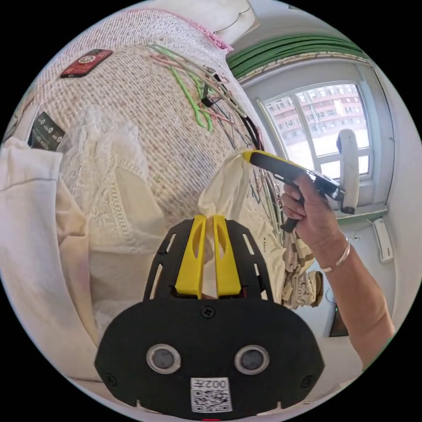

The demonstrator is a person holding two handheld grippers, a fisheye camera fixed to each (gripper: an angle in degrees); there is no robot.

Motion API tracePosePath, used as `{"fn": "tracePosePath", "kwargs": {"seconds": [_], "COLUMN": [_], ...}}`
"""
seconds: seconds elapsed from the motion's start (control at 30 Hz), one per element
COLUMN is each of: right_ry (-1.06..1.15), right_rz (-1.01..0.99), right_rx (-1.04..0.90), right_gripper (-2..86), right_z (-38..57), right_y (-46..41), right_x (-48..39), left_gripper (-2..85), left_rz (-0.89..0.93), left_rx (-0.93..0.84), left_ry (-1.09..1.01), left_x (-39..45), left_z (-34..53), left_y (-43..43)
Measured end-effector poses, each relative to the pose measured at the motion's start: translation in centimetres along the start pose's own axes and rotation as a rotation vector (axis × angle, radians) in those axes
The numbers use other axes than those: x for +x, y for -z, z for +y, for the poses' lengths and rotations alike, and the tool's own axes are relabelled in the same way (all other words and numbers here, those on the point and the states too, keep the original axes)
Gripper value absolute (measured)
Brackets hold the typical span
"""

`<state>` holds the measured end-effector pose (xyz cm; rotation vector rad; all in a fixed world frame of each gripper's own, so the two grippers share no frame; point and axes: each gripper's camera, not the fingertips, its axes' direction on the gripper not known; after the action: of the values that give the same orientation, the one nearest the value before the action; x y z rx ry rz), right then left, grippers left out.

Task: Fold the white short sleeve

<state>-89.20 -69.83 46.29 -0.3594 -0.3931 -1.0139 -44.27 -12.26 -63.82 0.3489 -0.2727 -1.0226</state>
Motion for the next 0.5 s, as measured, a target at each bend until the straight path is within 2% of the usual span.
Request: {"fn": "tracePosePath", "kwargs": {"seconds": [0.2, 0.33, 0.43, 0.5], "right_ry": [-0.060, -0.174, -0.282, -0.337], "right_rz": [0.002, 0.039, 0.083, 0.080], "right_rx": [0.146, 0.256, 0.247, 0.144], "right_gripper": [-0.5, -0.4, 0.0, 1.4], "right_z": [5.2, 11.6, 17.6, 21.5], "right_y": [2.8, 6.1, 6.6, 4.6], "right_x": [1.3, 3.3, 4.9, 5.8], "left_gripper": [-1.5, -1.3, -0.8, 0.0], "left_rz": [-0.128, -0.160, -0.183, -0.211], "left_rx": [0.052, 0.040, -0.015, -0.061], "left_ry": [-0.145, -0.443, -0.615, -0.668], "left_x": [3.4, 9.1, 12.2, 13.1], "left_z": [3.5, 7.7, 11.8, 14.4], "left_y": [-0.8, -2.3, -4.6, -6.5]}}
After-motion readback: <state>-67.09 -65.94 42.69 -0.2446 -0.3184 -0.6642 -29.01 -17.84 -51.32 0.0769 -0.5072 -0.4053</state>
